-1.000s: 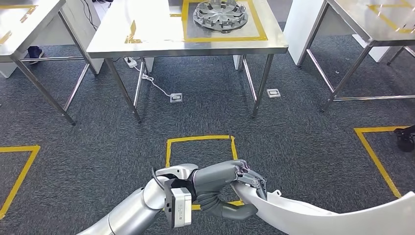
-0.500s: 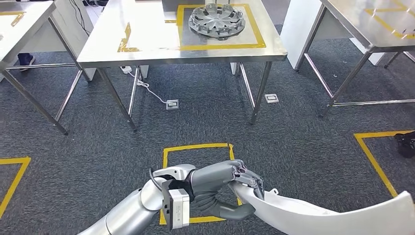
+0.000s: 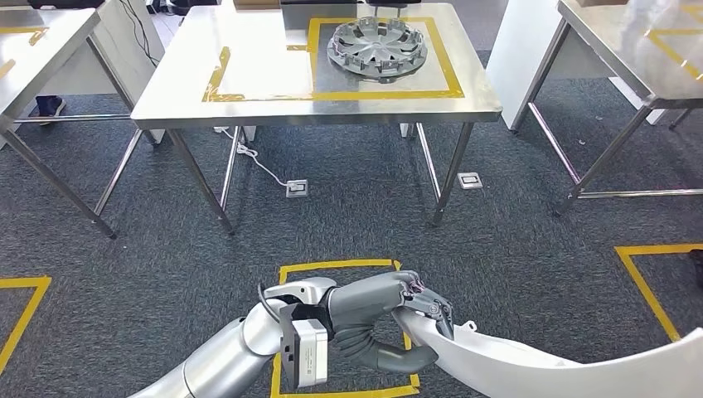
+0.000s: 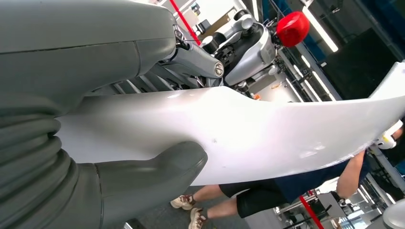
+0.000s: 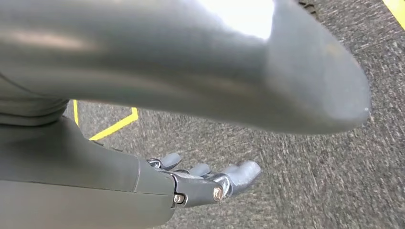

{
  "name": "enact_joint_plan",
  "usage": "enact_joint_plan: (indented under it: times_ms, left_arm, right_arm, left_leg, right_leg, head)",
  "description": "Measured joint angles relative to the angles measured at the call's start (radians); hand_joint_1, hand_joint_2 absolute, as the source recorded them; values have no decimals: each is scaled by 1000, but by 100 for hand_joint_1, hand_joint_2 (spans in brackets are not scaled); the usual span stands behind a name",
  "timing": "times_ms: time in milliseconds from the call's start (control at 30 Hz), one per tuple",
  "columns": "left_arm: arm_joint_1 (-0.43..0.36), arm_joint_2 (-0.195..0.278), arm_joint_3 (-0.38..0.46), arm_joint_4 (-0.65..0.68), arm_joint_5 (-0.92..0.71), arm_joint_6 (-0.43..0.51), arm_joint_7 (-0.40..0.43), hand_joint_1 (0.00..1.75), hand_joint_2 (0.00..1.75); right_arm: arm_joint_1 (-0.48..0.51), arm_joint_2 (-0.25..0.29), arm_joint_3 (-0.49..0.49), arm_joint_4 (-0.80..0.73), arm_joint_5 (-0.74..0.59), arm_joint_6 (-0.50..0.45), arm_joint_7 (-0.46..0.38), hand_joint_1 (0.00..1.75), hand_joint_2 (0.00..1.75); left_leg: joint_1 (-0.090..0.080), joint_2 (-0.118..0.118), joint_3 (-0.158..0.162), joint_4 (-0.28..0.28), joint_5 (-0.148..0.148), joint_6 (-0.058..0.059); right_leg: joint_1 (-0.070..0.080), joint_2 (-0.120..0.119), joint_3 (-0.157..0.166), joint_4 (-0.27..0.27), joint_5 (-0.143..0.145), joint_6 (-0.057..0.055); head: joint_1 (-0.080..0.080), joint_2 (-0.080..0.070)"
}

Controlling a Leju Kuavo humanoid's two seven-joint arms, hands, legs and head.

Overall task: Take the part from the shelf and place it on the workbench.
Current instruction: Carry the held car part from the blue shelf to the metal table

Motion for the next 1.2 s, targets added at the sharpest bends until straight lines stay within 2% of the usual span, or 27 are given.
enact_joint_plan:
  times_ms: [67, 100, 167, 233, 267, 300, 333, 400, 433, 467, 533, 600, 633, 667, 733, 767, 800, 833, 867, 900, 933, 967, 1000, 1100, 1133, 1167, 1200]
  left_arm:
    - [-1, 0, -1, -3, 0, 1, -1, 175, 175]
    - [-2, 0, -1, -4, 1, 1, -1, 175, 175]
    - [-1, 1, -2, -5, 1, 3, -1, 175, 175]
    - [3, 4, -3, -4, 1, 4, -1, 175, 175]
    - [5, 6, -3, -4, 1, 4, 0, 175, 175]
    - [6, 7, -3, -4, 1, 4, 0, 175, 175]
    - [6, 8, -3, -4, 1, 4, 0, 175, 175]
    - [7, 11, -4, -3, 1, 5, -1, 175, 175]
    - [8, 13, -4, -3, 1, 5, -1, 175, 175]
    - [9, 14, -5, -3, 1, 5, 0, 175, 175]
    - [8, 14, -6, -5, 1, 6, 0, 175, 175]
    - [6, 11, -6, -8, 1, 6, -1, 175, 175]
    - [6, 9, -6, -9, 1, 6, -1, 175, 175]
    - [7, 9, -6, -9, 1, 6, -1, 175, 175]
    - [10, 8, -6, -9, 1, 6, -1, 175, 175]
    - [12, 8, -6, -9, 1, 6, -1, 175, 175]
    - [14, 8, -7, -9, 1, 6, 0, 175, 175]
    - [15, 8, -7, -9, 1, 6, 0, 175, 175]
    - [15, 8, -7, -9, 1, 6, 0, 175, 175]
    - [16, 8, -7, -9, 1, 6, 0, 175, 175]
    - [16, 8, -7, -9, 1, 6, 0, 175, 175]
    - [17, 8, -7, -9, 1, 6, 0, 175, 175]
    - [18, 9, -7, -9, 0, 6, 0, 175, 175]
    - [18, 8, -7, -12, 0, 6, -1, 175, 175]
    - [18, 9, -7, -13, 0, 6, -1, 175, 175]
    - [19, 9, -7, -13, 0, 6, -1, 175, 175]
    - [20, 10, -7, -13, 0, 6, -1, 175, 175]
  right_arm:
    - [1, 0, 0, 0, 0, 0, 0, 0, 0]
    - [0, 0, 0, 0, 0, 0, 0, 0, 0]
    - [1, 0, 0, 0, 1, 0, 0, 0, 0]
    - [2, 0, 0, 0, 2, 0, 0, 0, 0]
    - [2, 0, 0, 0, 3, 0, 0, 0, 0]
    - [3, 1, 0, 0, 3, 0, 0, 0, 0]
    - [3, 1, 0, 0, 3, 0, 0, 0, 0]
    - [2, 1, 0, 0, 4, 1, 0, 0, 0]
    - [2, 2, 0, 0, 4, 2, 0, 0, 0]
    - [1, 2, 0, 0, 4, 3, -1, 0, 0]
    - [0, 2, 0, 0, 4, 4, -1, 0, 0]
    - [-2, 3, 0, 0, 4, 4, -2, 0, 0]
    - [-4, 3, 0, 0, 4, 4, -3, 0, 0]
    - [-4, 3, 0, 0, 3, 4, -4, 0, 0]
    - [-2, 3, 0, 0, 3, 3, -4, 0, 0]
    - [0, 3, 0, 0, 2, 3, -3, 0, 0]
    - [1, 3, 0, 0, 2, 3, -3, 0, 0]
    - [2, 3, 0, 0, 1, 2, -2, 0, 0]
    - [3, 3, 0, 0, 1, 1, -2, 0, 0]
    - [5, 2, 0, 0, 0, 1, -2, 0, 0]
    - [7, 2, 0, 0, 1, 0, 0, 0, 0]
    - [8, 2, 0, 0, 1, -1, 1, 0, 0]
    - [9, 3, 0, 0, 1, -2, 2, 0, 0]
    - [9, 3, 0, 0, 2, -3, 4, 0, 0]
    - [9, 3, 1, 0, 5, -3, 8, 0, 0]
    - [9, 3, 1, 0, 8, -3, 12, 0, 0]
    - [9, 3, 2, 0, 12, -3, 17, 0, 0]
  left_leg:
    - [0, 1, 4, 25, 7, -12]
    - [2, 3, -13, 60, 10, -16]
    - [4, 5, -83, 172, -11, -24]
    - [5, 5, -167, 264, -72, -30]
    - [5, 5, -194, 275, -96, -30]
    - [5, 6, -208, 258, -100, -30]
    - [5, 6, -209, 214, -75, -27]
    - [1, 7, -196, 95, 40, -14]
    - [-1, 8, -190, 52, 88, -7]
    - [-3, 8, -185, 27, 120, 0]
    - [-3, 5, -170, 19, 125, 11]
    - [0, 4, -148, 12, 120, 23]
    - [1, 4, -137, 10, 115, 28]
    - [2, 4, -129, 8, 108, 32]
    - [2, 2, -114, 8, 92, 35]
    - [3, 1, -105, 8, 83, 35]
    - [3, 0, -93, 8, 72, 34]
    - [3, -1, -79, 8, 60, 32]
    - [3, -1, -65, 8, 48, 29]
    - [2, -1, -50, 9, 34, 25]
    - [1, -2, -39, 10, 22, 21]
    - [-1, -2, -30, 8, 9, 15]
    - [-3, -3, -21, 10, 3, 9]
    - [-3, -1, -9, 35, 0, -11]
    - [-1, 1, -23, 67, -4, -16]
    - [0, 3, -51, 115, -13, -21]
    - [2, 4, -93, 175, -32, -25]
  right_leg:
    - [-3, 3, 22, -6, -6, -15]
    - [-4, 4, 33, -7, -12, -22]
    - [-4, 5, 52, -8, -28, -31]
    - [-4, 6, 72, -8, -49, -34]
    - [-4, 7, 85, -8, -60, -34]
    - [-4, 8, 100, -8, -72, -33]
    - [-3, 10, 117, -8, -84, -32]
    - [0, 11, 144, -8, -109, -28]
    - [1, 13, 155, -7, -122, -24]
    - [3, 13, 164, -8, -133, -18]
    - [4, 15, 179, 1, -137, -4]
    - [2, 14, 161, 53, -125, 5]
    - [1, 13, 131, 100, -126, 9]
    - [0, 11, 89, 158, -137, 12]
    - [0, 11, -1, 255, -186, 19]
    - [0, 11, -34, 275, -209, 22]
    - [-1, 11, -53, 266, -215, 23]
    - [-1, 11, -57, 230, -197, 24]
    - [-1, 10, -50, 173, -153, 23]
    - [-1, 8, -39, 106, -90, 20]
    - [1, 5, -29, 55, -42, 15]
    - [3, 3, -20, 22, -9, 9]
    - [4, 1, -14, 7, 2, 2]
    - [1, 5, 17, 1, -16, -23]
    - [1, 5, 30, 0, -22, -29]
    - [0, 4, 42, -1, -28, -34]
    - [0, 2, 53, -1, -38, -37]
  head:
    - [-2, 0]
    - [-4, 0]
    - [-7, 0]
    - [-10, 0]
    - [-10, 0]
    - [-11, 0]
    - [-12, 0]
    - [-14, 0]
    - [-15, 0]
    - [-15, 0]
    - [-17, 0]
    - [-15, 0]
    - [-13, 0]
    - [-12, 0]
    - [-10, 0]
    - [-9, 0]
    - [-9, 0]
    - [-8, 0]
    - [-8, 0]
    - [-7, 0]
    - [-5, 0]
    - [-4, 0]
    - [-4, 0]
    - [-7, 0]
    - [-10, 0]
    - [-12, 0]
    - [-15, 0]
